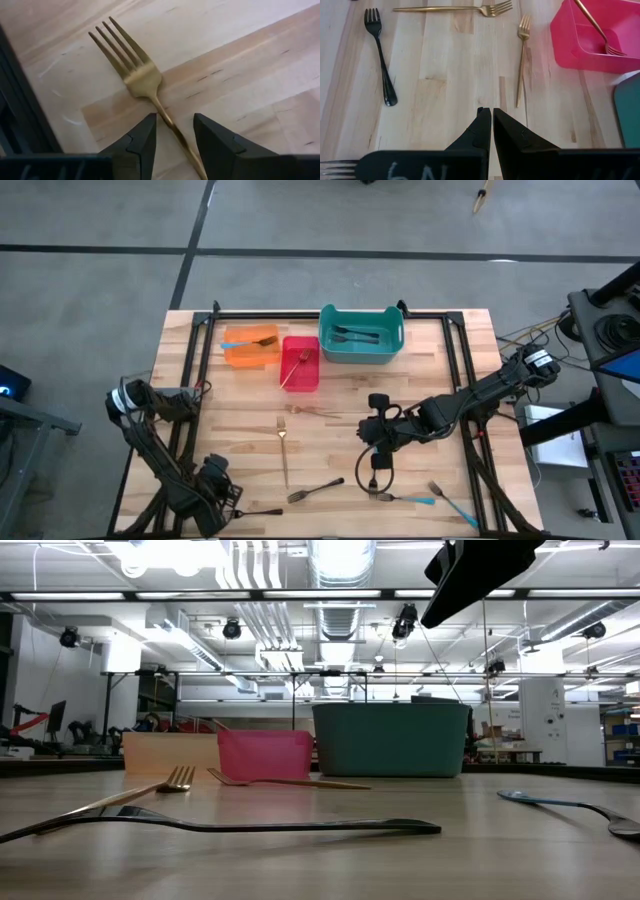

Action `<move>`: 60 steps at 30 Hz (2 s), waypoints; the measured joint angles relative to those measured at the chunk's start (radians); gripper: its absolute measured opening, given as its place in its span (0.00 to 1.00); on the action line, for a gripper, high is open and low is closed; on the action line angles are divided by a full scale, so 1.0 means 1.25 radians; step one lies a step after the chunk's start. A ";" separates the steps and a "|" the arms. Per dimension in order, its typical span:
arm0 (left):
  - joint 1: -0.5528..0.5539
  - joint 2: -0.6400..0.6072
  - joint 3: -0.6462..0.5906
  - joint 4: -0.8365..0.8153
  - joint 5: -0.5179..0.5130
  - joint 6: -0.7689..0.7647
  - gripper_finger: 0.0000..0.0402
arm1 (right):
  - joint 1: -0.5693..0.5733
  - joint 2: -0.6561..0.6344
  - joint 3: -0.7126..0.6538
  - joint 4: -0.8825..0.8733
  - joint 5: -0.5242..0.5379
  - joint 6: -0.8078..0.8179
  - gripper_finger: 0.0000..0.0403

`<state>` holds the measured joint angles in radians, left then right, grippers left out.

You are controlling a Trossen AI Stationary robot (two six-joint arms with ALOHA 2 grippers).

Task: Sort silverware by color (type)
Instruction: Put the gold fork into the red bin

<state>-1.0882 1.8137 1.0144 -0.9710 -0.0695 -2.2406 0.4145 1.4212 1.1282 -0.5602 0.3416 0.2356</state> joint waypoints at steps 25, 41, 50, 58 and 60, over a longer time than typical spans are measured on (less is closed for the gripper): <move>-0.001 -0.033 0.027 -0.037 -0.255 0.041 0.00 | 0.000 0.000 -0.130 0.189 0.001 -0.043 0.02; 0.405 -0.378 0.027 0.050 -0.707 1.053 0.00 | -0.080 0.000 -0.161 0.572 0.024 -0.214 0.02; 0.712 -0.469 0.017 0.250 -0.707 1.602 0.00 | -0.264 -0.002 -0.153 0.863 0.023 -0.009 0.03; 0.936 -0.470 0.013 0.393 -0.560 1.838 0.00 | -0.483 0.018 -0.060 0.800 -0.133 0.134 0.09; 0.985 -0.470 0.012 0.433 -0.505 1.842 0.00 | -0.515 0.040 -0.027 0.803 -0.195 0.143 0.09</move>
<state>0.1432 1.2266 1.0299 -0.4296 -0.7010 0.0617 -0.2296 1.4717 1.0940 0.4438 0.0981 0.4139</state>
